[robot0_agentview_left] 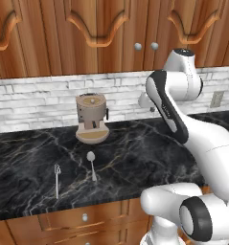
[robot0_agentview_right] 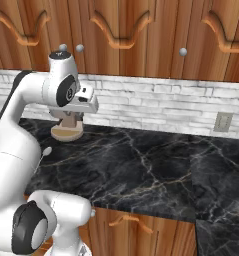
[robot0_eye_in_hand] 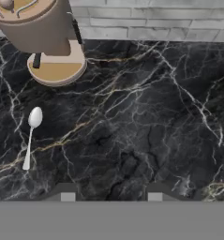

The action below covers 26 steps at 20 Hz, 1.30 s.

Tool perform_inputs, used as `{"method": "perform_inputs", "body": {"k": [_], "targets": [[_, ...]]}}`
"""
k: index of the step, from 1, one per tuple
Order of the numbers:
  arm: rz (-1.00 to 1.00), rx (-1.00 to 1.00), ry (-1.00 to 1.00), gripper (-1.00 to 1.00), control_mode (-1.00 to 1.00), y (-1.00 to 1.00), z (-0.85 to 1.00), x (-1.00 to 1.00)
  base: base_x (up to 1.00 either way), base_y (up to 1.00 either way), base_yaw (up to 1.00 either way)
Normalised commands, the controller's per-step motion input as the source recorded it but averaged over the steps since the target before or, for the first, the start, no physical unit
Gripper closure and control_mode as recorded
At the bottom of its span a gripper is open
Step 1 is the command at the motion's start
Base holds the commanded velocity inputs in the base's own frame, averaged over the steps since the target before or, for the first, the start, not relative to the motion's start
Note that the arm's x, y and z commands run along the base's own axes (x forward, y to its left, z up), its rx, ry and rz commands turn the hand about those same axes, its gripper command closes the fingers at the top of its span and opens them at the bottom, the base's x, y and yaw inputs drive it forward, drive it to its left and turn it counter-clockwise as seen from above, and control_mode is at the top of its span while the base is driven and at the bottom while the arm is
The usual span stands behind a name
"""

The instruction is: Take the fork and place it on the left side of the plate. Then take the spoon and place it on the right side of the plate. Make sure they're directly next to the plate.

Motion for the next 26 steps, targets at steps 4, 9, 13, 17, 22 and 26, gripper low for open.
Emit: {"method": "perform_inputs", "body": {"k": [4,9,13,17,22,26], "targets": [[0.00,0.00,-0.11,-1.00,-1.00,0.32,-0.15,0.00,0.00,0.00,0.00],[0.00,0.00,-0.14,-1.00,-1.00,0.63,-0.37,0.00,0.00,0.00,0.00],[0.00,-0.04,-0.06,-1.00,-1.00,0.67,-0.45,0.00,0.00,0.00,0.00],[0.00,-0.03,0.01,-1.00,-1.00,0.75,-0.39,0.02,0.00,0.00,0.00],[-0.01,0.00,0.13,-1.00,-1.00,0.82,-0.36,0.23,0.00,0.00,0.00],[-0.06,0.00,0.10,-1.00,-1.00,0.66,-0.39,0.24,0.00,0.00,0.00]]}}
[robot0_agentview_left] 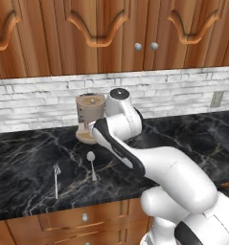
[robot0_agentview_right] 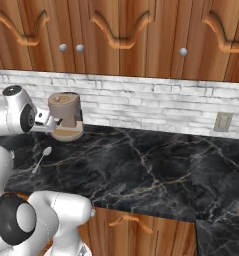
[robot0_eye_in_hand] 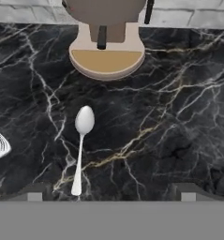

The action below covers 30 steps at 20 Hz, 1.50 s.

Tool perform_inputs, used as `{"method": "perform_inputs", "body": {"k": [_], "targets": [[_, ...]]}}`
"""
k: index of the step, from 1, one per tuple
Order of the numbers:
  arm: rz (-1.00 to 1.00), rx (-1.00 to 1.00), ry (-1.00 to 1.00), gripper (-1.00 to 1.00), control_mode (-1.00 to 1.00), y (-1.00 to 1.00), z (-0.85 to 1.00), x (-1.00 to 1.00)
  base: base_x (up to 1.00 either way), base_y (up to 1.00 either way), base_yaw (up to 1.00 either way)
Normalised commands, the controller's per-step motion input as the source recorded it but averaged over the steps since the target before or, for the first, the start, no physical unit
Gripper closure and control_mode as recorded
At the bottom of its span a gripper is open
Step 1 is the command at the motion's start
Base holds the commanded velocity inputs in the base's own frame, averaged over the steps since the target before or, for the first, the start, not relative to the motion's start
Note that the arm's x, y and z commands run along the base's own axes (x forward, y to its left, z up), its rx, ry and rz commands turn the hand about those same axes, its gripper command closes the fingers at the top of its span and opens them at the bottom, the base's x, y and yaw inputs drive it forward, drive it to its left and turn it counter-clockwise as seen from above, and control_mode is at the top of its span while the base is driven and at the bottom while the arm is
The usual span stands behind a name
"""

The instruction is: Take the fork and place it on the left side of the plate. Then take the spoon and place it on the right side of the plate. Make sure they're directly next to the plate.

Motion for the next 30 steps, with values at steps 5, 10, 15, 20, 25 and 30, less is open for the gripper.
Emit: {"method": "perform_inputs", "body": {"k": [5,10,15,20,25,30], "targets": [[-0.12,0.00,0.11,-1.00,-1.00,0.40,-0.41,0.25,0.00,0.00,0.00],[-0.17,0.00,0.13,-1.00,-1.00,0.07,-0.38,0.12,0.00,0.00,0.00],[-0.15,0.00,0.17,-1.00,-1.00,0.03,-0.43,0.15,0.00,0.00,0.00],[-0.03,0.00,0.12,-1.00,-1.00,0.21,-0.56,0.19,0.00,0.00,0.00],[0.02,0.00,0.01,-1.00,-1.00,0.18,-0.57,0.23,0.00,0.00,0.00],[0.02,0.00,0.00,-1.00,-1.00,0.16,-0.47,0.25,0.00,0.00,0.00]]}}
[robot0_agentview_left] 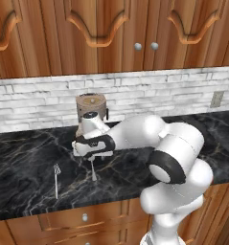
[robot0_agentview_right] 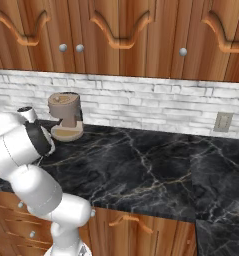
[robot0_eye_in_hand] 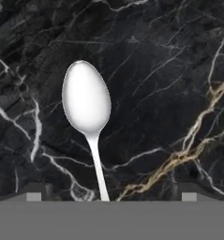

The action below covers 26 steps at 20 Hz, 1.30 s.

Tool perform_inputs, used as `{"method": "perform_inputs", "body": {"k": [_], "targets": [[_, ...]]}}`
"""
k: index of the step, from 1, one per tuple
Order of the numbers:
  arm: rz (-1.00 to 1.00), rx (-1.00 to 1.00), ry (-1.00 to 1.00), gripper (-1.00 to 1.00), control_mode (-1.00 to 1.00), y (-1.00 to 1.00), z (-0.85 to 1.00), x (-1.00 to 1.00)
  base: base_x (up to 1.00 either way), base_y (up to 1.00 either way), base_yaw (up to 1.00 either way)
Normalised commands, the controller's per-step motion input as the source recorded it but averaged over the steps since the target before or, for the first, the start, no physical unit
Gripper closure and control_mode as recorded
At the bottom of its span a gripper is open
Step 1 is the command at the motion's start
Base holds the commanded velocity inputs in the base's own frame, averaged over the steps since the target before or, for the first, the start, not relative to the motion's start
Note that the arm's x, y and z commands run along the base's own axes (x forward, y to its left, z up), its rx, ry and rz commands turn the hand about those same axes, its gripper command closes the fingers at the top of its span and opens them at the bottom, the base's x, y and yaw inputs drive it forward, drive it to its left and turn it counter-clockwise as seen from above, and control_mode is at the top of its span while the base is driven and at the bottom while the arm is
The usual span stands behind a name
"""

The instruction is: Take the fork and place it on the left side of the plate. Then take the spoon and place it on the right side of the plate. Make sure they're directly next to the plate.

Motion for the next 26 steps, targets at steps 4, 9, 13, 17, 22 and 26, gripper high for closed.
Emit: {"method": "perform_inputs", "body": {"k": [4,9,13,17,22,26], "targets": [[0.00,0.00,0.00,-1.00,-1.00,0.19,-0.40,0.26,0.00,0.00,0.00],[0.00,0.00,0.00,-1.00,-1.00,0.18,-0.34,0.31,0.00,0.00,0.00],[0.00,0.00,0.00,-1.00,-1.00,0.03,-0.33,0.27,0.00,0.00,0.00],[0.00,0.00,0.00,1.00,-1.00,0.01,-0.31,0.18,0.00,0.00,0.00],[0.00,0.00,0.00,1.00,-1.00,0.00,-0.38,0.02,0.00,0.00,0.00],[0.00,0.00,0.00,1.00,-1.00,-0.03,-0.36,-0.02,0.00,0.00,0.00]]}}
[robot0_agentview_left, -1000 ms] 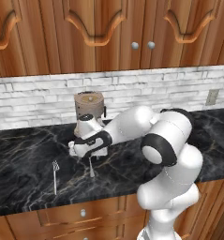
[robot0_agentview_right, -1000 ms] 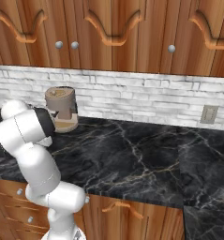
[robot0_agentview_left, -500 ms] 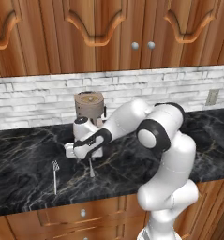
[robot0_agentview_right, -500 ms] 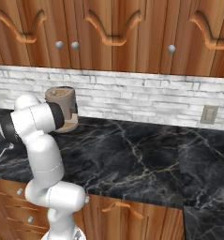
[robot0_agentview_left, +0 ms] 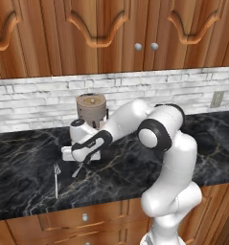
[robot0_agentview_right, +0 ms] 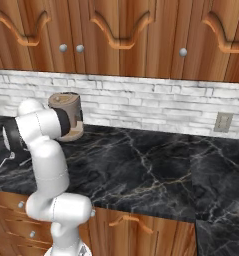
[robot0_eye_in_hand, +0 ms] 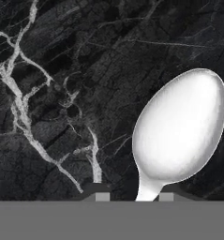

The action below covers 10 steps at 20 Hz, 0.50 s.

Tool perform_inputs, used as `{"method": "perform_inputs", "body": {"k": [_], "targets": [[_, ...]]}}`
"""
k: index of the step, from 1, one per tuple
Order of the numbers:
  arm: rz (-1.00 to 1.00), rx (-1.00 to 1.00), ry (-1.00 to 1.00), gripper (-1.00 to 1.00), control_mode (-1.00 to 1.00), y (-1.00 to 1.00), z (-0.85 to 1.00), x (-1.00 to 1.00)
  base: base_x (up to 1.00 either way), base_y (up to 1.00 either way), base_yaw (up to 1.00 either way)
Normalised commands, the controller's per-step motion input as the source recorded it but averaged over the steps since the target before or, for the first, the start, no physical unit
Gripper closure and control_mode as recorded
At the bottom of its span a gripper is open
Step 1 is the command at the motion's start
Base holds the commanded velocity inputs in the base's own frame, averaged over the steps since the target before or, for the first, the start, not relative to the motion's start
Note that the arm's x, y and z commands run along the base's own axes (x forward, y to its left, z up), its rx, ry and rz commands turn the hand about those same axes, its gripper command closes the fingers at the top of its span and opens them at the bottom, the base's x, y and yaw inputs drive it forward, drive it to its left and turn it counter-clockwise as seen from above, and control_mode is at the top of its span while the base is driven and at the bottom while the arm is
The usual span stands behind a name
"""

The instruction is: Take the fork and place it on the left side of the plate. Then take the spoon and place it on the right side of the plate. Make sure they're directly next to the plate.

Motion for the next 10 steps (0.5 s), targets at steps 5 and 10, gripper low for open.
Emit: {"method": "perform_inputs", "body": {"k": [5,10], "targets": [[0.00,0.04,-0.13,1.00,-1.00,-0.38,0.34,-0.45,0.00,0.00,0.00],[0.00,0.10,-0.35,1.00,-1.00,-0.73,0.97,-0.87,0.00,0.00,0.00]]}}
